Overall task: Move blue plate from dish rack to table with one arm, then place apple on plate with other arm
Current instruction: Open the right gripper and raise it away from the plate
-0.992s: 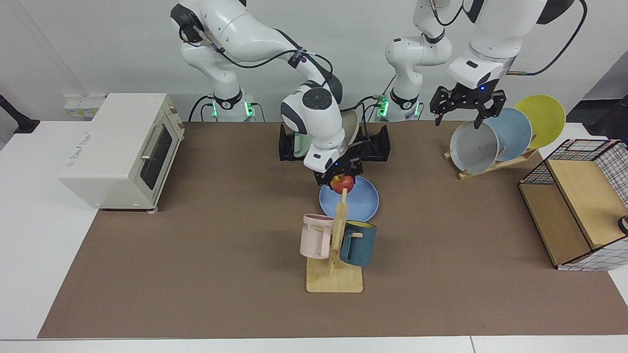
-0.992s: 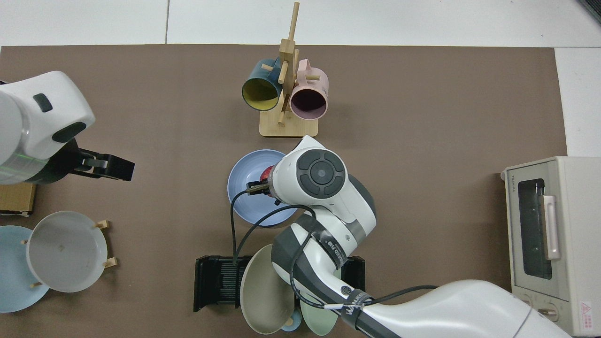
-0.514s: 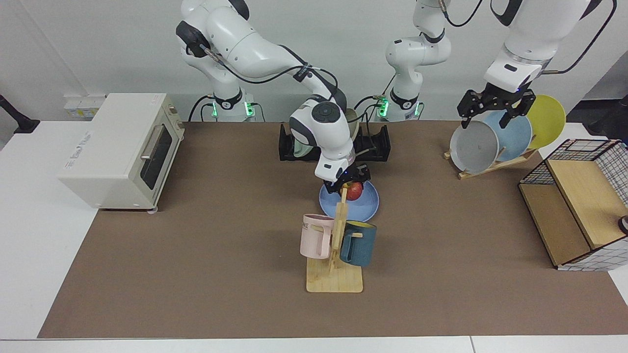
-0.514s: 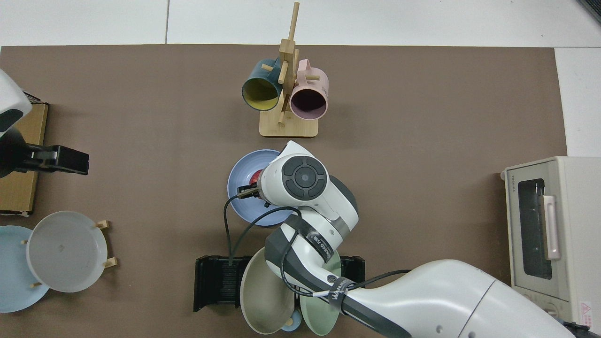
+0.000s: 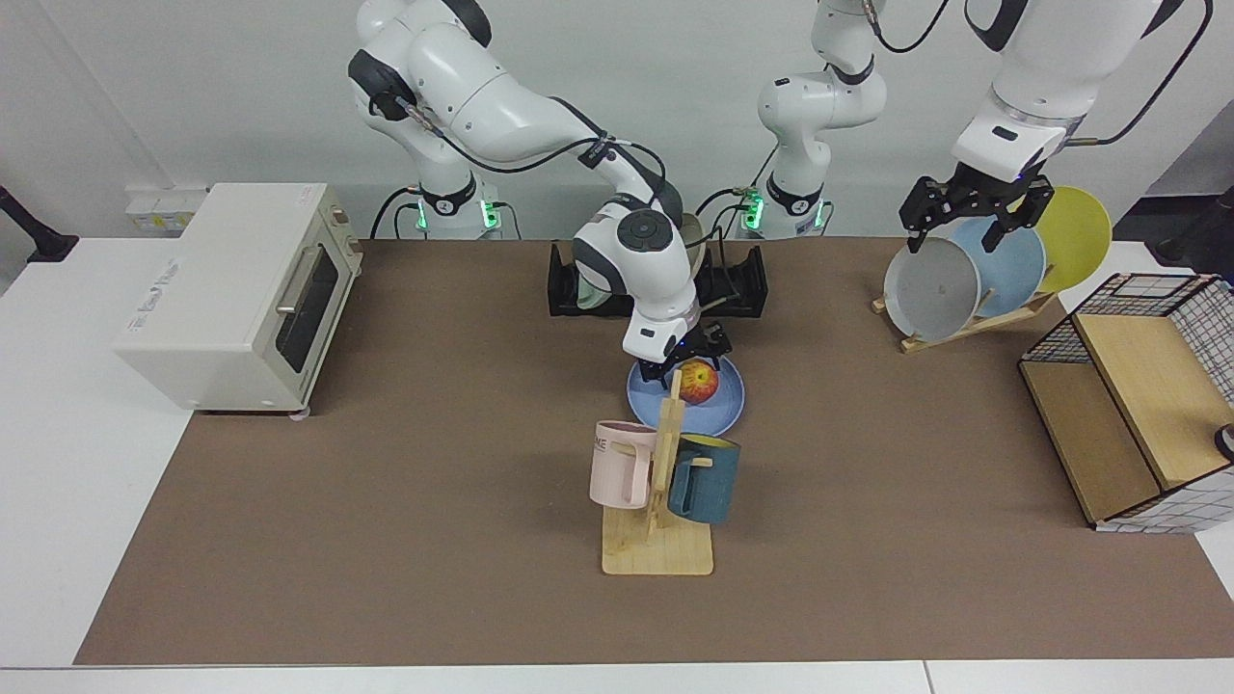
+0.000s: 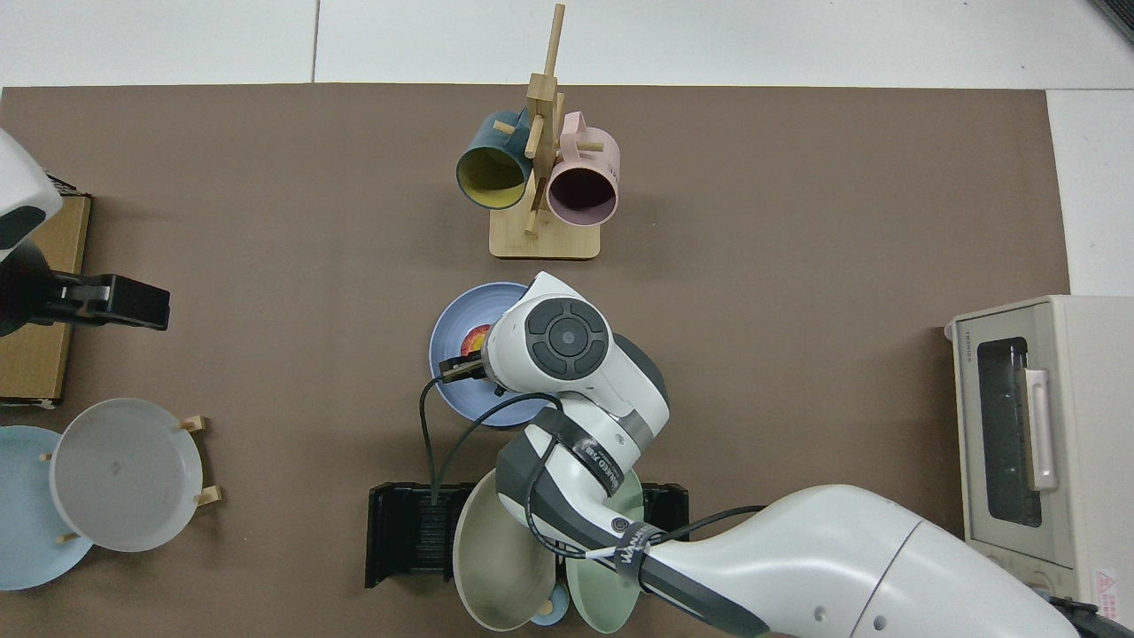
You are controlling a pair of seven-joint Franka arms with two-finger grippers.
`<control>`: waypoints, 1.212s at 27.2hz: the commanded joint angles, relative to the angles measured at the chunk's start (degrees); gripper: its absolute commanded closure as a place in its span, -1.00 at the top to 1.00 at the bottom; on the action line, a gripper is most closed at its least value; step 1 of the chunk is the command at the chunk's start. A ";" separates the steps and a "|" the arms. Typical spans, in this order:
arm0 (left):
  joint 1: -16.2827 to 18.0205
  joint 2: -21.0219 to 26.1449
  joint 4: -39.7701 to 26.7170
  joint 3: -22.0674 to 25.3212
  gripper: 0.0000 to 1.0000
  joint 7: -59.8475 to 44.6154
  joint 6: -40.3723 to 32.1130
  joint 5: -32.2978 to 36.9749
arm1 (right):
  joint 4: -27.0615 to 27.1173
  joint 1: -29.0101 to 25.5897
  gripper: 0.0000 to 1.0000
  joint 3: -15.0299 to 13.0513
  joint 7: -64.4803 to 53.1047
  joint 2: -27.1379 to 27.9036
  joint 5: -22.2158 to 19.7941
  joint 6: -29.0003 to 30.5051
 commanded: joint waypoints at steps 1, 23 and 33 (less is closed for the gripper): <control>-0.50 0.17 1.00 0.04 1.00 0.18 -1.28 0.95 | 1.76 -2.00 1.00 3.44 0.70 -0.67 -1.26 -4.02; -0.42 0.17 0.82 -0.48 1.00 0.18 -1.37 0.86 | 4.41 -4.02 1.00 -16.23 -19.50 -19.12 10.87 -22.32; -0.33 0.35 0.82 -1.10 1.00 3.33 -0.23 -2.02 | -1.11 -3.94 1.00 -33.18 -31.10 -24.74 11.05 -25.66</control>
